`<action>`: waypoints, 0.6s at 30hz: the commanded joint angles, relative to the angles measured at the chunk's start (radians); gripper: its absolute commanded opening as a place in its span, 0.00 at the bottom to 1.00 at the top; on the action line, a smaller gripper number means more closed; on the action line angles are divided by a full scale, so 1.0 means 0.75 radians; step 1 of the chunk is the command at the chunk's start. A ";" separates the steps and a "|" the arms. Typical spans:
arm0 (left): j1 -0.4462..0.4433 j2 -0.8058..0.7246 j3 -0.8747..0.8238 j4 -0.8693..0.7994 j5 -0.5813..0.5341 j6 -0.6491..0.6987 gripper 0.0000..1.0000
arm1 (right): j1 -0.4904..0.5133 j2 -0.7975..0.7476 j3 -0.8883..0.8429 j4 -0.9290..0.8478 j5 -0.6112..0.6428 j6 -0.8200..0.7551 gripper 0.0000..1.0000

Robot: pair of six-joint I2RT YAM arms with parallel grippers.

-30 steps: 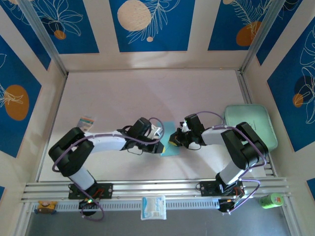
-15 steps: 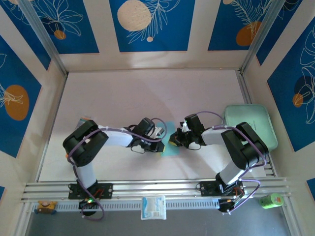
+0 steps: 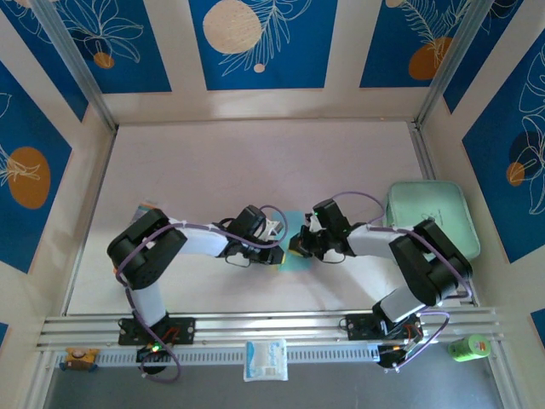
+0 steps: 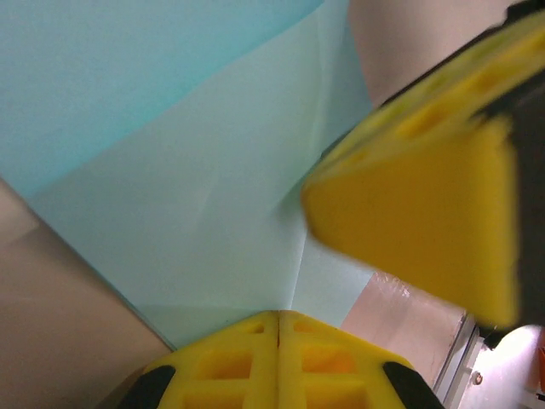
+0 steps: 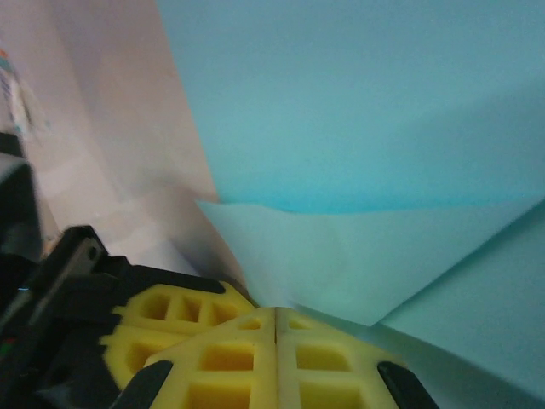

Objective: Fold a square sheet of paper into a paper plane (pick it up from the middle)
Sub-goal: Fold the triangle a second time at the center of the table.

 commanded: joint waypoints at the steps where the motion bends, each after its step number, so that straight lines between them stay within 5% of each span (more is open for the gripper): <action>1: 0.005 0.015 -0.039 -0.134 -0.075 0.034 0.01 | 0.029 0.081 0.013 0.022 0.017 -0.014 0.03; 18: 0.005 0.044 -0.033 -0.181 -0.086 0.057 0.00 | -0.222 0.100 0.040 -0.038 0.013 -0.079 0.02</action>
